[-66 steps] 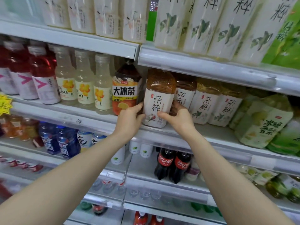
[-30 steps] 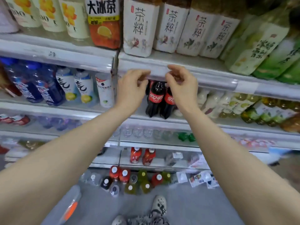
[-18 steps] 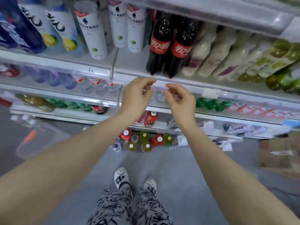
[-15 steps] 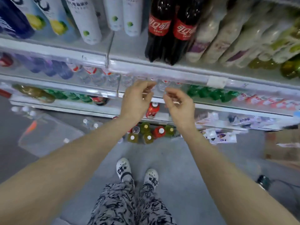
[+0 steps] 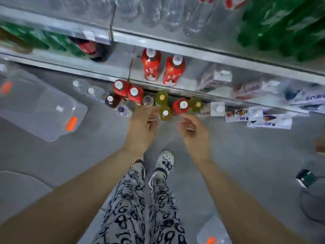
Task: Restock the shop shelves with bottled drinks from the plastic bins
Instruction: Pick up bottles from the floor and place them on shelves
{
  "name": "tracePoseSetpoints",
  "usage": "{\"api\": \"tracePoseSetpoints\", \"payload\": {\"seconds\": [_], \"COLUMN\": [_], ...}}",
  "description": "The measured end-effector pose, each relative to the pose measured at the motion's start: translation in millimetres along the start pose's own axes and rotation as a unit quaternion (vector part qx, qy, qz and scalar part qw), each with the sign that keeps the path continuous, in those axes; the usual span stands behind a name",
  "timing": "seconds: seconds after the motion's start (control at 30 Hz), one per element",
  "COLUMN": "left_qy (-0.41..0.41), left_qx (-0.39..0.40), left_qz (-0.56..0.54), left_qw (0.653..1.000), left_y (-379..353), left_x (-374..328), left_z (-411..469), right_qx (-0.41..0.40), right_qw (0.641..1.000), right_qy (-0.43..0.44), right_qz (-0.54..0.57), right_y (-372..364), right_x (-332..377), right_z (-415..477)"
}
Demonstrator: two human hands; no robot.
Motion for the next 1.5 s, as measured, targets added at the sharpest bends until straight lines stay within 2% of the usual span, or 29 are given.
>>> {"api": "tracePoseSetpoints", "payload": {"seconds": [0.13,0.33,0.63,0.77,1.0,1.2,1.33,1.5], "left_qy": [0.056,0.075,0.049,0.017,-0.030,0.056,0.067,0.070], "left_qx": [0.032,0.087,0.111,0.090,0.067,0.060,0.084,0.069], "left_qz": [0.012,0.043,0.073,0.035,-0.040,-0.057,-0.046,-0.059], "left_qw": [0.998,0.992,0.990,0.995,0.996,0.995,0.993,0.993], "left_y": [-34,-90,-168,-189,-214,-230,-235,-235], "left_x": [73,180,302,326,336,367,373,376], "left_z": [-6,12,56,71,102,113,109,102], "right_qx": [0.008,0.019,0.024,0.007,-0.028,-0.075,-0.070,-0.052], "right_qw": [0.999,0.994,0.989,0.988,0.990,0.992,0.993,0.995], "right_qy": [-0.047,-0.095,-0.139,-0.147,-0.126,-0.098,-0.098,-0.071], "right_qz": [-0.013,-0.055,-0.052,-0.051,-0.055,-0.028,-0.016,-0.041], "right_y": [-25,-63,-123,-144,-170,-182,-183,-170], "right_x": [-80,-185,-301,-343,-375,-380,-381,-378], "right_z": [16,55,127,161,201,213,214,214]}}
Point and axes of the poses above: each hand's wrist, its own z-axis towards the middle knuckle, its own y-axis out of the back of the hand, x = y × z, the point moved 6 cm from there along z, towards the middle knuckle, and after that the axes turned 6 degrees about -y, right-handed, at the moved point
